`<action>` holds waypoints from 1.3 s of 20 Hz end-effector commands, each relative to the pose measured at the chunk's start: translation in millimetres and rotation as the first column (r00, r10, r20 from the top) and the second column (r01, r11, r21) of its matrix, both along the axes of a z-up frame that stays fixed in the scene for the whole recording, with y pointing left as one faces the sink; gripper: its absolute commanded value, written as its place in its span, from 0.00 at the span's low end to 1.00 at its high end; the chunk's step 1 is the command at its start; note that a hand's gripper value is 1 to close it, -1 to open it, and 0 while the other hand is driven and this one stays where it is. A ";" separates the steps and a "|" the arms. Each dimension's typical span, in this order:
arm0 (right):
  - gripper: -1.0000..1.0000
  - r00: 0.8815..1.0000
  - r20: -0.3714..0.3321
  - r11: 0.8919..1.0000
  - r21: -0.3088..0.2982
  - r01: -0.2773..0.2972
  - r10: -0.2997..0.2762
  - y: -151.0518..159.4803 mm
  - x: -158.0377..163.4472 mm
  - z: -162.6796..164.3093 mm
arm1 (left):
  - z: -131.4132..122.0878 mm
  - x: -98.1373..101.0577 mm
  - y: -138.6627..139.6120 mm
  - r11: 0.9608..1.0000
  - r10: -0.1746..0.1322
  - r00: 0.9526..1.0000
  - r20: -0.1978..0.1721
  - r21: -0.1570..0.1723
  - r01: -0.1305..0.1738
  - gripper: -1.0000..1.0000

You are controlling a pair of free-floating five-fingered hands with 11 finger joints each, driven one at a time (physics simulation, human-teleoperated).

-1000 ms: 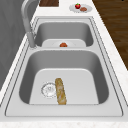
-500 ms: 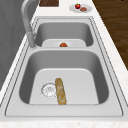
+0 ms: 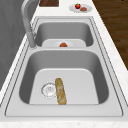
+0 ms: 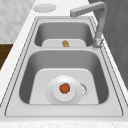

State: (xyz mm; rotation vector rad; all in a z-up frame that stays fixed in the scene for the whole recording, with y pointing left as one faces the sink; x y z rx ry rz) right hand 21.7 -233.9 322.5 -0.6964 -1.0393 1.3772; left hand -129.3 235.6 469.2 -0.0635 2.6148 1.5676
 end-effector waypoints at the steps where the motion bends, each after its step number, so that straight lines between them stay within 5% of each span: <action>1: 0.50 1.000 0.000 1.000 0.000 0.000 0.000 0.0 0.0 0.0 | -6.5 0.8 -4.9 0.992 -0.013 0.999 -0.039 0.124 0.018 0.00; 11: 0.50 1.000 0.000 1.000 0.000 0.000 0.000 0.0 0.0 0.0 | -14.2 0.7 -10.0 0.983 -0.009 0.996 -0.093 0.180 0.026 0.00; 19: 0.50 1.000 0.000 1.000 0.000 0.000 0.000 0.0 0.0 0.0 | -46.1 5.1 -12.6 0.990 -0.007 0.995 -0.103 0.142 0.022 0.00; 26: 0.50 1.000 0.000 1.000 0.000 0.000 0.000 0.0 0.0 0.0 | -82.9 16.6 -12.9 0.985 -0.005 0.996 -0.090 0.172 0.020 0.00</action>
